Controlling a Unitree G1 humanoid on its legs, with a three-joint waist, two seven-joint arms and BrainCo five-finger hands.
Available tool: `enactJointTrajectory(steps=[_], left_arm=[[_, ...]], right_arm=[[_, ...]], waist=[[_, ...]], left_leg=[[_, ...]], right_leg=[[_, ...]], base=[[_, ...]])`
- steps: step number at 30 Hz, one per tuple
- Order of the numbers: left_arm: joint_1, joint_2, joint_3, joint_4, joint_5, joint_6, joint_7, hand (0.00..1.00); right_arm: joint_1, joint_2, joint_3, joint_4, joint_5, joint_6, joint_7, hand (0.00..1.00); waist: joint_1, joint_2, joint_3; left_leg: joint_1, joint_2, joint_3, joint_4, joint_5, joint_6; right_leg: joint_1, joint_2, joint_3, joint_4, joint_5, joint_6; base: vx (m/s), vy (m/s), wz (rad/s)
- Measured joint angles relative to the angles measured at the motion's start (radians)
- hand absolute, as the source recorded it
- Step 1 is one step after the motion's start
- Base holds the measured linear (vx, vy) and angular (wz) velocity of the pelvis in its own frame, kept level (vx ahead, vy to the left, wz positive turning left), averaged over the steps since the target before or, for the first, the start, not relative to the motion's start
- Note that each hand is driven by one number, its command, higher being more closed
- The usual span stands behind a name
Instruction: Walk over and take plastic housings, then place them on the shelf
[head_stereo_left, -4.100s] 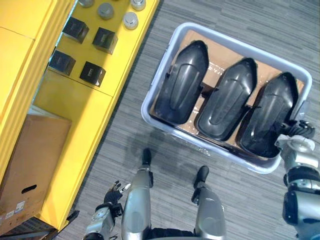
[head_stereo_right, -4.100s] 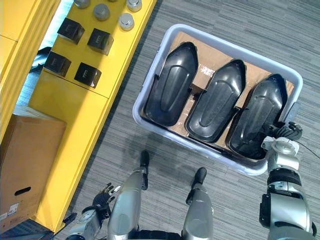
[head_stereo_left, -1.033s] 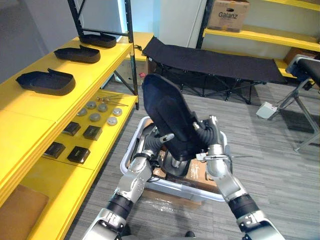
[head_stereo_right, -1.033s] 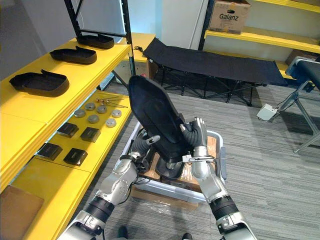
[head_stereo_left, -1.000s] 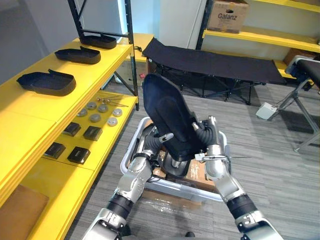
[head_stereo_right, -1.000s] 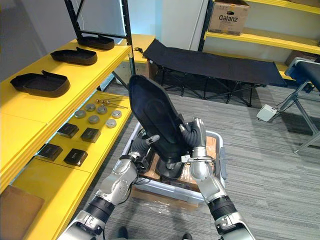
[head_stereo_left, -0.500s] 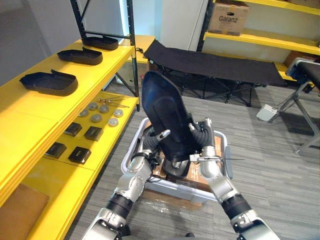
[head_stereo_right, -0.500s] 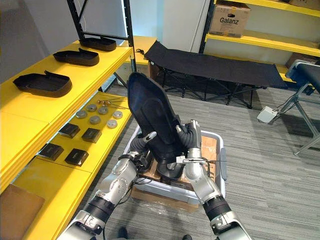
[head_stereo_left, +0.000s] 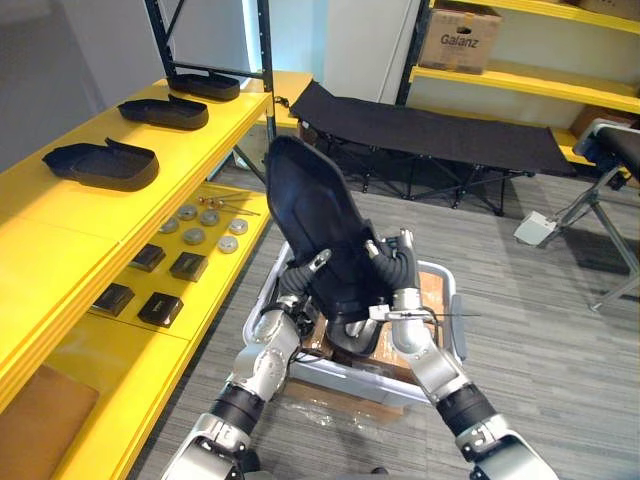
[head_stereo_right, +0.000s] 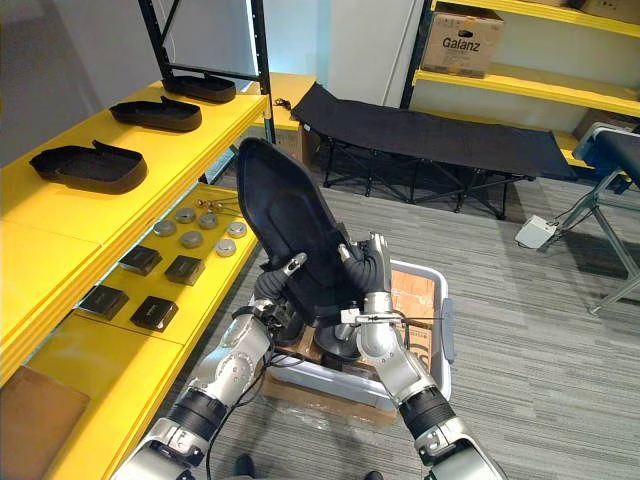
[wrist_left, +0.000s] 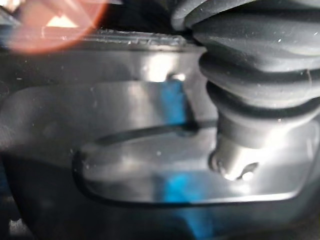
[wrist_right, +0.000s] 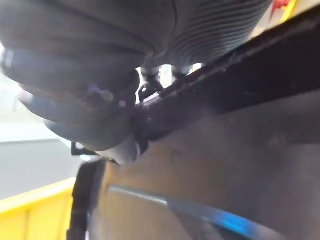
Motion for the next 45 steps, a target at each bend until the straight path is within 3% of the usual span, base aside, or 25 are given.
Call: enactJointTrajectory(steps=[3, 4, 13, 19, 23, 26, 29, 30, 31, 32, 36, 38, 41, 43, 45], left_arm=[[0.000, 0.000, -0.002, 0.000, -0.007, -0.032, -0.002, 1.00], [0.000, 0.000, -0.002, 0.000, -0.008, -0.032, -0.005, 1.00], [0.004, 0.000, -0.004, 0.000, -0.030, -0.049, -0.029, 1.00], [0.044, 0.001, 0.005, -0.075, 0.132, -0.078, 0.003, 1.00], [0.095, -0.001, 0.043, -0.192, 0.330, -0.132, 0.076, 1.00], [0.117, -0.004, 0.094, -0.249, 0.495, -0.169, 0.145, 1.00], [0.137, 0.001, 0.136, -0.257, 0.713, -0.174, 0.206, 1.00], [0.140, 0.003, 0.139, -0.257, 0.723, -0.174, 0.208, 1.00], [0.178, 0.012, 0.158, -0.255, 0.804, -0.168, 0.217, 1.00], [0.213, 0.017, 0.164, -0.246, 0.856, -0.166, 0.228, 1.00], [0.299, 0.044, 0.212, -0.155, 0.873, -0.160, 0.233, 1.00], [0.333, 0.042, 0.255, -0.138, 0.869, -0.161, 0.263, 1.00], [0.370, 0.039, 0.295, -0.142, 0.859, -0.177, 0.288, 1.00], [0.398, 0.035, 0.316, -0.171, 0.849, -0.185, 0.286, 1.00], [0.450, 0.020, 0.318, -0.235, 0.767, -0.221, 0.259, 1.00]], right_arm=[[-0.010, 0.001, 0.012, -0.007, 0.029, -0.002, 0.000, 1.00], [-0.010, 0.001, 0.013, -0.007, 0.033, -0.002, 0.000, 0.00], [0.014, 0.005, 0.017, -0.036, 0.070, -0.024, 0.004, 0.00], [0.070, 0.005, 0.013, -0.083, 0.134, -0.017, 0.031, 0.00], [0.136, 0.004, -0.021, -0.179, 0.242, -0.014, 0.147, 0.00], [0.191, -0.004, -0.050, -0.265, 0.357, -0.026, 0.289, 0.00], [0.219, -0.036, -0.087, -0.345, 0.573, -0.070, 0.547, 0.00], [0.220, -0.038, -0.094, -0.352, 0.586, -0.071, 0.563, 0.00], [0.233, -0.065, -0.141, -0.405, 0.659, -0.072, 0.662, 0.00], [0.252, -0.078, -0.184, -0.432, 0.720, -0.074, 0.704, 0.00], [0.335, -0.085, -0.302, -0.440, 0.904, -0.067, 0.798, 0.00], [0.414, -0.077, -0.361, -0.434, 0.951, -0.024, 0.821, 0.00], [0.538, -0.030, -0.428, -0.367, 0.948, 0.042, 0.829, 0.00], [0.586, 0.001, -0.457, -0.314, 0.931, 0.047, 0.825, 0.00], [0.648, 0.039, -0.508, -0.246, 0.902, 0.045, 0.785, 0.00]], waist=[[0.000, 0.000, 0.000], [0.000, 0.000, 0.000], [-0.004, 0.000, 0.000], [-0.004, 0.000, 0.000], [-0.013, 0.000, 0.000], [-0.015, 0.000, 0.000], [-0.016, 0.006, -0.004], [-0.016, 0.007, -0.005], [-0.016, 0.013, -0.010], [-0.016, 0.016, -0.016], [-0.018, 0.027, -0.040], [-0.026, 0.028, -0.040], [-0.038, 0.029, -0.042], [-0.043, 0.032, -0.043], [-0.050, 0.036, -0.046]], left_leg=[[0.000, 0.000, 0.003, 0.003, 0.000, 0.000], [0.000, 0.000, 0.003, 0.004, 0.000, 0.000], [0.000, 0.000, 0.005, 0.002, -0.002, 0.001], [0.001, 0.000, 0.009, 0.000, -0.005, 0.000], [0.004, 0.000, 0.015, 0.000, -0.005, 0.000], [0.015, 0.001, 0.028, -0.001, -0.006, -0.001], [0.021, 0.001, 0.034, -0.002, -0.011, -0.004], [0.021, 0.002, 0.035, -0.001, -0.012, -0.003], [0.019, 0.002, 0.039, -0.002, -0.014, -0.003], [0.019, 0.002, 0.044, -0.002, -0.015, -0.003], [0.019, 0.004, 0.066, -0.002, -0.020, -0.004], [0.019, 0.005, 0.073, -0.002, -0.021, -0.004], [0.019, 0.005, 0.082, -0.002, -0.023, -0.005], [0.018, 0.005, 0.088, -0.002, -0.025, -0.007], [0.018, 0.005, 0.094, -0.002, -0.029, -0.008]], right_leg=[[0.001, 0.000, 0.001, -0.006, 0.002, 0.000], [0.002, 0.000, 0.001, -0.008, 0.003, 0.000], [0.002, 0.000, 0.003, -0.012, 0.004, -0.001], [0.001, 0.000, 0.005, -0.012, 0.003, -0.001], [-0.002, 0.001, 0.007, -0.010, 0.003, -0.002], [-0.003, 0.001, 0.021, -0.006, 0.003, -0.002], [-0.008, 0.001, 0.031, 0.004, -0.007, -0.007], [-0.009, 0.001, 0.031, 0.005, -0.007, -0.007], [-0.016, 0.000, 0.036, 0.008, -0.008, -0.007], [-0.018, 0.000, 0.039, 0.009, -0.008, -0.007], [-0.034, 0.001, 0.062, 0.007, -0.008, -0.007], [-0.037, 0.001, 0.064, 0.007, -0.008, -0.007], [-0.044, 0.001, 0.073, 0.008, -0.008, -0.008], [-0.050, 0.001, 0.082, 0.008, -0.008, -0.008], [-0.054, 0.001, 0.088, 0.008, -0.008, -0.008]], base=[[0.00, 0.000, 0.00], [0.00, 0.000, 0.00], [0.00, 0.000, 0.00], [0.00, 0.000, 0.00], [0.00, 0.000, -0.04], [-0.01, -0.002, -0.13], [-0.04, -0.004, -0.07], [-0.04, -0.001, -0.06], [-0.03, 0.000, -0.08], [-0.02, 0.000, -0.09], [0.00, -0.002, -0.17], [0.02, -0.004, -0.07], [0.02, -0.003, -0.08], [0.02, 0.001, -0.13], [0.02, 0.000, -0.09]])
